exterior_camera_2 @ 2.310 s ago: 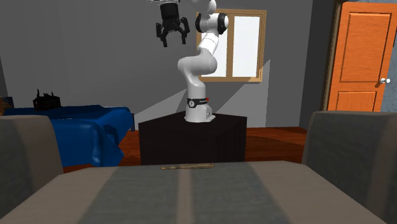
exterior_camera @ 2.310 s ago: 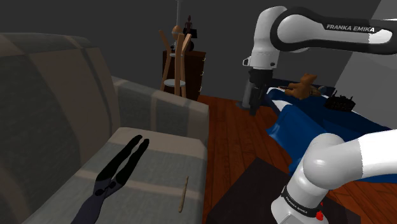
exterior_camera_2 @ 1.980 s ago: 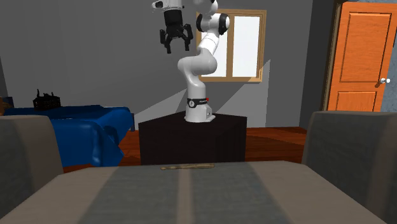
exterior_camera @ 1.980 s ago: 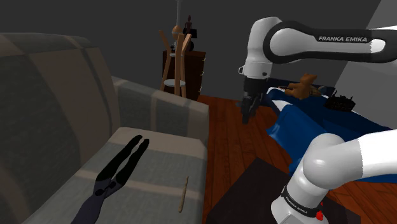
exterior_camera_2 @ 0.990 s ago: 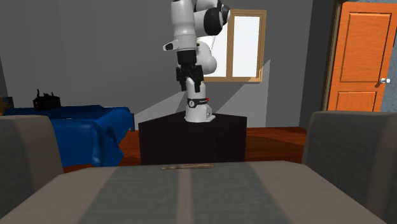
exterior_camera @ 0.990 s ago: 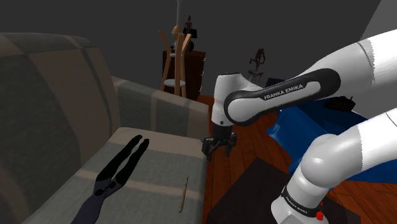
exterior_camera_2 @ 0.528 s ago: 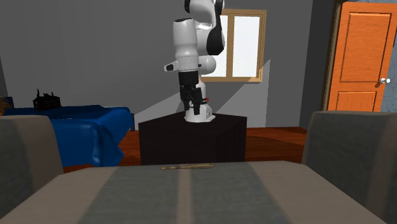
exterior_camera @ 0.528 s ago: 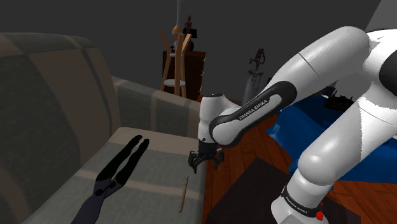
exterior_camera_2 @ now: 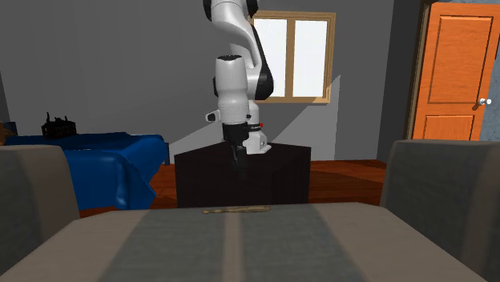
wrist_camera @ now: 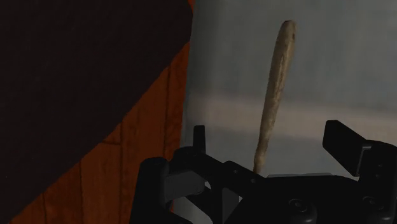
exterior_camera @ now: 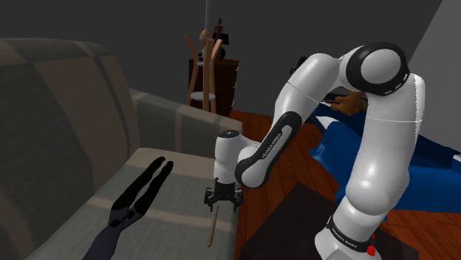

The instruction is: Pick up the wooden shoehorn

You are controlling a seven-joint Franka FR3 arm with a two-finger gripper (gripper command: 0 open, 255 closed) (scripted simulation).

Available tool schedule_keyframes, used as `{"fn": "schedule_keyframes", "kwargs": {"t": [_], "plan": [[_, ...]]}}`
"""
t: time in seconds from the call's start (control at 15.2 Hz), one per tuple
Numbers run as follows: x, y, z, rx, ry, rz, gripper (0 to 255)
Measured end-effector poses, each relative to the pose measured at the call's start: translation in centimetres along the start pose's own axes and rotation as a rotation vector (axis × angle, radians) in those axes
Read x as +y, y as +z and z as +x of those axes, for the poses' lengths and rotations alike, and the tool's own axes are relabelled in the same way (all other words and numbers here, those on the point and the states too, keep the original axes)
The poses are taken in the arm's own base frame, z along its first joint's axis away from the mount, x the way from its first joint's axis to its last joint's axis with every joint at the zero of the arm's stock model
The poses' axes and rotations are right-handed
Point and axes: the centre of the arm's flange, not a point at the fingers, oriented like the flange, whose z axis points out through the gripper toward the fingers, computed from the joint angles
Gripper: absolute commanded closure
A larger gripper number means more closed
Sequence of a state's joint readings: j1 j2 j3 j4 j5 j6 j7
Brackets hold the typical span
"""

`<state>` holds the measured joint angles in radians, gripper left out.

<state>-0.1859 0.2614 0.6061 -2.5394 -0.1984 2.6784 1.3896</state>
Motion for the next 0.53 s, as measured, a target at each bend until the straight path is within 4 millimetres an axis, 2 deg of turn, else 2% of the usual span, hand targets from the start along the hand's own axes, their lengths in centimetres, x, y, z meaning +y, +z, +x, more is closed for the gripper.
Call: {"fn": "schedule_keyframes", "kwargs": {"t": [0.26,0.53], "plan": [[-2.5,4.1,1.1,0.008,0.123,0.001,0],[-3.3,6.7,1.8,0.013,0.160,-0.001,0]]}}
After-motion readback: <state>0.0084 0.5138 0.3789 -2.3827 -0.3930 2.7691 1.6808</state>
